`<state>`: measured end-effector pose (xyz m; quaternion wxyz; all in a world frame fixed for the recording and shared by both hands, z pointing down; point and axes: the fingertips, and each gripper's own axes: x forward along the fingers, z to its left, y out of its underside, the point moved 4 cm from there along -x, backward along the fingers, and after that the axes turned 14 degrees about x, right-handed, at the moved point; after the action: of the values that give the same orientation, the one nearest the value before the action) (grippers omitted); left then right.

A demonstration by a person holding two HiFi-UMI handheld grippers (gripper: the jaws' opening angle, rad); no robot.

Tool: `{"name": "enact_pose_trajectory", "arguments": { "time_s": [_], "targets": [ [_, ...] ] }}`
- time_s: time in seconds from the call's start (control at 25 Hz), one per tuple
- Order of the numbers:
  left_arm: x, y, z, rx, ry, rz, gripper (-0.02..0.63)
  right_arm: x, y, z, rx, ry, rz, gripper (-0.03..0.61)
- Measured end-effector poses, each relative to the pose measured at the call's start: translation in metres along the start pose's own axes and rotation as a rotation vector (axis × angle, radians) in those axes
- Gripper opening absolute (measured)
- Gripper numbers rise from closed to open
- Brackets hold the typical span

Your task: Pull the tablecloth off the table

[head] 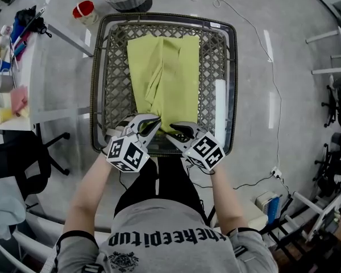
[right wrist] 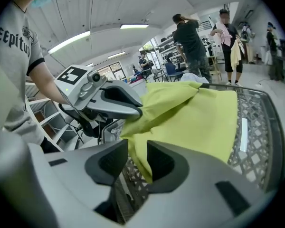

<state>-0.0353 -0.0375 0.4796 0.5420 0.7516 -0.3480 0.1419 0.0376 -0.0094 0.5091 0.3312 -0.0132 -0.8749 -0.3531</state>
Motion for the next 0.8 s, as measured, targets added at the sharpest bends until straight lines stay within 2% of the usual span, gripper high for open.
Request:
{"name": "enact_pose_trajectory", "arguments": {
  "time_s": [0.16, 0.36, 0.6, 0.8],
  "targets": [
    [0.004, -0.011, -0.003, 0.094, 0.030, -0.013, 0.025, -0.010, 0.003, -0.006, 0.014, 0.025, -0.017, 0.130],
    [0.013, -0.020, -0.024, 0.186, 0.109, -0.022, 0.025, -0.022, 0.004, -0.013, 0.051, 0.056, -0.059, 0.126],
    [0.031, -0.009, -0.044, 0.199, 0.179, 0.014, 0.026, -0.035, 0.003, -0.022, 0.089, 0.092, -0.096, 0.126],
    [0.037, -0.008, -0.049, 0.183, 0.198, 0.018, 0.026, -0.040, 0.001, -0.027, 0.112, 0.105, -0.121, 0.126]
  ]
}}
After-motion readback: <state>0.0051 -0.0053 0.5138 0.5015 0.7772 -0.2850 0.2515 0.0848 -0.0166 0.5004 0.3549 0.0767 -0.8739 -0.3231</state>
